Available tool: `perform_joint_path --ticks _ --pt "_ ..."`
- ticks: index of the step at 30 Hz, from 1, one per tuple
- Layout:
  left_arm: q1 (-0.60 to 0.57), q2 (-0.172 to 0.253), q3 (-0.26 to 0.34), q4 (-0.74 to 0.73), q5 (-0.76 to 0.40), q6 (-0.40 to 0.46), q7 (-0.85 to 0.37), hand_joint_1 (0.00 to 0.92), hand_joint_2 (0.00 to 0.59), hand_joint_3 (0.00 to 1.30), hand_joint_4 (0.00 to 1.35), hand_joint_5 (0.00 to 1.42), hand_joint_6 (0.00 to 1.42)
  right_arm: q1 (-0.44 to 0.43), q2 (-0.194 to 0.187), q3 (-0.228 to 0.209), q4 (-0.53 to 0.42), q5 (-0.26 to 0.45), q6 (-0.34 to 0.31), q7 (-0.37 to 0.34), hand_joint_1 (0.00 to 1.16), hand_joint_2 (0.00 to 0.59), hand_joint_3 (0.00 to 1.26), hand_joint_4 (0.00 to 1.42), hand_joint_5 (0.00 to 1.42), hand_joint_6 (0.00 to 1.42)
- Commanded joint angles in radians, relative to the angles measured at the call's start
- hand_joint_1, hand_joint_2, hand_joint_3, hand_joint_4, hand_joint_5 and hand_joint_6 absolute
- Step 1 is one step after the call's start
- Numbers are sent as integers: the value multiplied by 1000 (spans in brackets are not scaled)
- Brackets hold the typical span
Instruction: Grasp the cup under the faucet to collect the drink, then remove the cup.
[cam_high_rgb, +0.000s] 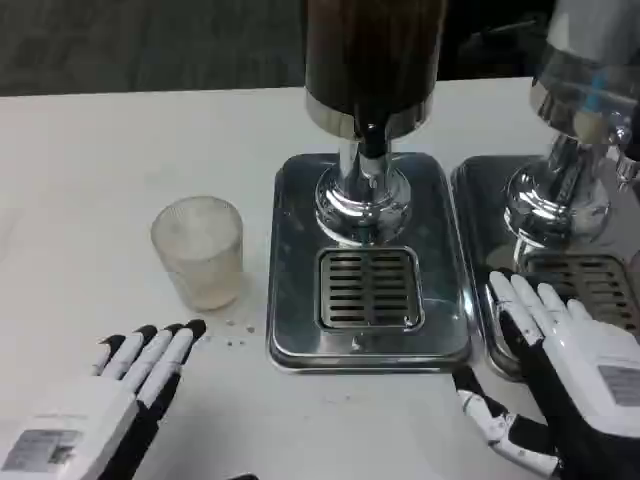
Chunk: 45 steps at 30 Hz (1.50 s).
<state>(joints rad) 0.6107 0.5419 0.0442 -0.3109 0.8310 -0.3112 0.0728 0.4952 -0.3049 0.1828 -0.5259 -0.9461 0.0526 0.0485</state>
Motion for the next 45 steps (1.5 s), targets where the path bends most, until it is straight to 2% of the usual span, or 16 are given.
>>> perform_joint_path --ticks 1,8,13,19,23,25,28,34,42,45 --pt "-9 2 -5 6 -8 9 -12 0 78 0 0 0 0 -7 6 -5 -10 8 7 6 387 467 0 0 0 0" --pt "-13 0 -8 7 -14 19 -27 0 78 0 0 0 0 -7 8 -6 -11 10 9 12 387 467 0 0 0 0" --pt "-7 -9 0 13 -28 1 7 0 78 0 0 0 0 -12 7 -7 -12 14 7 13 386 467 0 0 0 0" --pt "-1 -22 32 42 -78 -81 109 0 73 0 0 0 0 -6 15 -3 -21 20 3 7 386 467 0 0 0 0" --pt "-11 -27 60 76 -112 -134 173 0 53 0 0 0 0 -2 25 6 -34 9 6 11 386 467 0 0 0 0" --pt "-26 -34 78 98 -125 -157 205 0 25 0 0 0 0 1 31 12 -40 1 10 10 386 467 0 0 0 0" --pt "-68 -28 101 145 -142 -181 234 0 1 0 0 0 0 8 43 25 -47 -12 16 7 386 467 0 0 0 0" --pt "-186 -24 120 273 -186 -197 256 0 0 0 0 0 0 13 59 41 -46 -25 15 6 386 467 0 0 0 0" --pt "-440 -1 96 621 -242 -265 316 0 0 0 0 0 0 0 79 63 -50 -40 22 3 385 467 0 0 0 0" --pt "-540 20 73 771 -246 -305 343 32 0 0 0 54 87 -2 90 71 -54 -47 24 1 385 467 1 0 0 0"
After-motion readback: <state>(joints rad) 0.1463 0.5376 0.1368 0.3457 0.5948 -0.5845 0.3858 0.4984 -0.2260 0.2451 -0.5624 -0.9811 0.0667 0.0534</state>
